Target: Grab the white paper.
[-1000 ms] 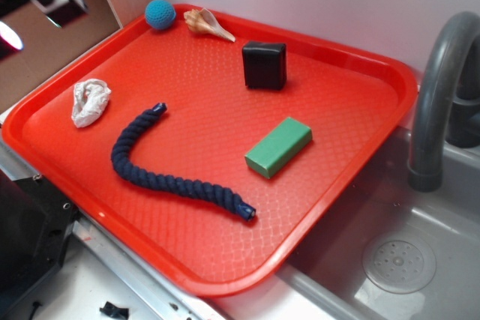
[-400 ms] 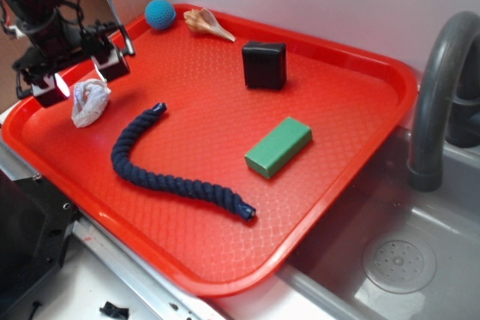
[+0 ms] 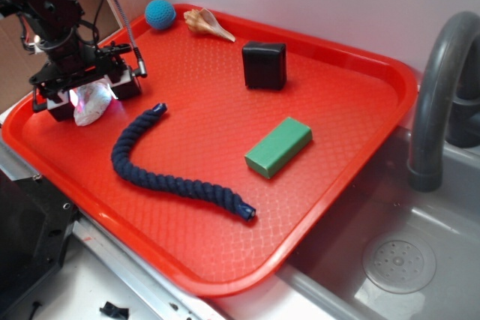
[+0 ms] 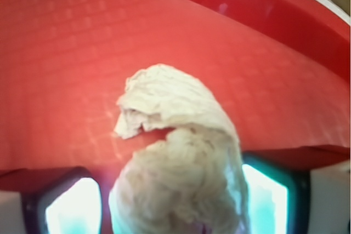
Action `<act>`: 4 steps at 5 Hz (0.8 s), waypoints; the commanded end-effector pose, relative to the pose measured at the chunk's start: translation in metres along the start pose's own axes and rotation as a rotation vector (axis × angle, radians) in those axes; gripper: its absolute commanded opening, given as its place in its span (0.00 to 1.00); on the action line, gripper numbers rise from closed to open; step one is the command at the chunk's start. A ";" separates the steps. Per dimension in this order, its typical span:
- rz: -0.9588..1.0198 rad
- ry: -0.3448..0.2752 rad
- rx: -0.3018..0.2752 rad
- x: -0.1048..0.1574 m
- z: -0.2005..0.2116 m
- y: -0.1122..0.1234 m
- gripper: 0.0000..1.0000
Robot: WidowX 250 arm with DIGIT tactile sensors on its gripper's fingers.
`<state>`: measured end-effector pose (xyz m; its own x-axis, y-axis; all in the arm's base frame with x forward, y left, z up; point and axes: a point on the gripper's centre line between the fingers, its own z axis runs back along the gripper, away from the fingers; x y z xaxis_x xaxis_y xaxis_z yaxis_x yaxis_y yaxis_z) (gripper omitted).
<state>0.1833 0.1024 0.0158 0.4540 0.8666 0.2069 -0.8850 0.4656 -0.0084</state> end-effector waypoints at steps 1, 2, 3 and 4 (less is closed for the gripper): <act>-0.018 -0.002 -0.004 -0.001 0.000 0.008 0.00; -0.015 -0.016 -0.013 -0.001 0.006 0.007 0.00; -0.144 0.033 -0.025 0.000 0.032 -0.008 0.00; -0.375 0.087 -0.083 -0.013 0.086 -0.037 0.00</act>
<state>0.2037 0.0492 0.0873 0.7550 0.6505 0.0818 -0.6518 0.7582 -0.0134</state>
